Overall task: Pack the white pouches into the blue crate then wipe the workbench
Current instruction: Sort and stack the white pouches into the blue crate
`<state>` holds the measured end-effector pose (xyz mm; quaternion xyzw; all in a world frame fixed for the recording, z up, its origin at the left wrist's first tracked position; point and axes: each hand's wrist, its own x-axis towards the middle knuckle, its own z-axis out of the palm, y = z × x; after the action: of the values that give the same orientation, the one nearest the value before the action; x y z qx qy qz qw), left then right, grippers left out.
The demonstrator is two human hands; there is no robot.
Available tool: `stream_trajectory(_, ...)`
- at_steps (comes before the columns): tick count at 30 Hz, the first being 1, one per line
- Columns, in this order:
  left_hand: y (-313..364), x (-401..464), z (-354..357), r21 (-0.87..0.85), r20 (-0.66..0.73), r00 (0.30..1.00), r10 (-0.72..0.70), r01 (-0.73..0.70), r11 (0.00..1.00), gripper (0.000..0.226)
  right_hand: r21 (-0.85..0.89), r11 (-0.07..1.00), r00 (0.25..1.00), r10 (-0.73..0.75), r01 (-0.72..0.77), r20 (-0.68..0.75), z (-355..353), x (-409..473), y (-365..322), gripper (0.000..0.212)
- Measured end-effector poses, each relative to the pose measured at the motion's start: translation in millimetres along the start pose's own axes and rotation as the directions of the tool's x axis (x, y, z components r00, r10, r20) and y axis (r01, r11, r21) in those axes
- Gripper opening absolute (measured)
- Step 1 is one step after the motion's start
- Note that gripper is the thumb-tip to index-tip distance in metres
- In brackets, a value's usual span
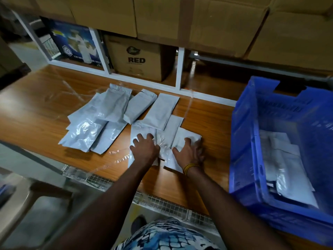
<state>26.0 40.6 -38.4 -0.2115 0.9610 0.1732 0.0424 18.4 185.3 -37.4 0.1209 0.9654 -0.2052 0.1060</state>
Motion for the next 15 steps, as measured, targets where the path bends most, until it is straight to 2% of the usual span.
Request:
stream_trajectory(4,-11,19,2,0.034,0.094,0.996,-0.003,-0.001,0.999,0.049,-0.056,0.998,0.998,0.034,-0.038,-0.057,15,6,-7,0.081)
stream_trajectory(7,-17,28,3,0.027,0.124,0.992,0.021,-0.025,0.999,0.053,-0.083,0.996,0.995,0.03,-0.038,-0.098,22,6,-5,0.078)
stream_trajectory(10,-20,34,3,0.06,0.113,0.992,0.052,-0.059,0.996,0.054,-0.065,0.998,0.988,0.012,-0.022,-0.155,27,5,-1,0.07)
stream_trajectory(15,-24,38,3,0.009,0.019,0.994,0.104,-0.104,0.994,0.047,0.004,1.0,0.986,0.003,-0.002,-0.168,24,6,5,0.066)
